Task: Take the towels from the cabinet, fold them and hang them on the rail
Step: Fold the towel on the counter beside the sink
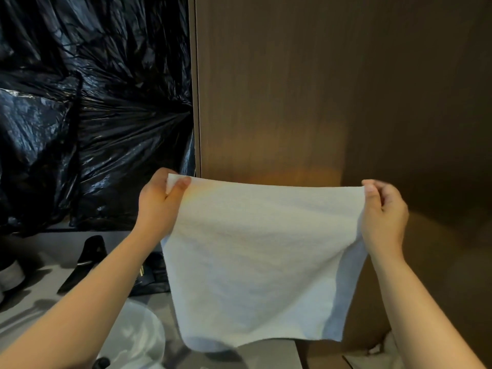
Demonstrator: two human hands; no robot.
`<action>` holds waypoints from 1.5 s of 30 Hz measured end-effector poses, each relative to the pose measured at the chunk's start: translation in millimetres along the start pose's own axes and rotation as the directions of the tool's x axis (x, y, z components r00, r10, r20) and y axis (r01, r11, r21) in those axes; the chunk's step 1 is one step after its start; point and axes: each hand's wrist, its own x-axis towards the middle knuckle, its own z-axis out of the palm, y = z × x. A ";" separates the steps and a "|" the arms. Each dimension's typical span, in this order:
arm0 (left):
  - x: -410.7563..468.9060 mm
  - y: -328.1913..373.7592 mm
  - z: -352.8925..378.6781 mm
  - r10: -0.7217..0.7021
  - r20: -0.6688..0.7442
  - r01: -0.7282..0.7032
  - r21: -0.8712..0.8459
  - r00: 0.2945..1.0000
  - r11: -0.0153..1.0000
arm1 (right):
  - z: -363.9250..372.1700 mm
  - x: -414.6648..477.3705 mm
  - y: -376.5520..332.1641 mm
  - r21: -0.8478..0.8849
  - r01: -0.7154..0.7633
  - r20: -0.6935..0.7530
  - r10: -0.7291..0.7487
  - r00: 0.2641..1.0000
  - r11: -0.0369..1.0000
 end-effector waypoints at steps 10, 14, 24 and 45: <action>-2.8 -24.8 11.3 0.006 -0.062 -0.002 0.074 0.998 0.997 | -8.8 -7.6 16.4 0.059 -0.110 0.146 0.101 0.984 0.992; 0.1 -33.3 12.4 0.006 -0.068 0.001 0.113 0.998 0.994 | -11.1 -4.3 21.4 0.108 -0.131 0.199 0.108 0.974 0.985; -1.6 -29.2 14.6 0.056 -0.067 -0.050 0.088 0.996 0.995 | -5.3 -12.1 22.9 -0.097 0.117 0.046 -0.113 0.992 0.988; -48.2 2.8 19.6 -0.088 0.015 0.087 0.028 0.996 0.996 | 7.4 -52.4 16.6 -0.104 0.004 0.128 0.010 0.992 0.995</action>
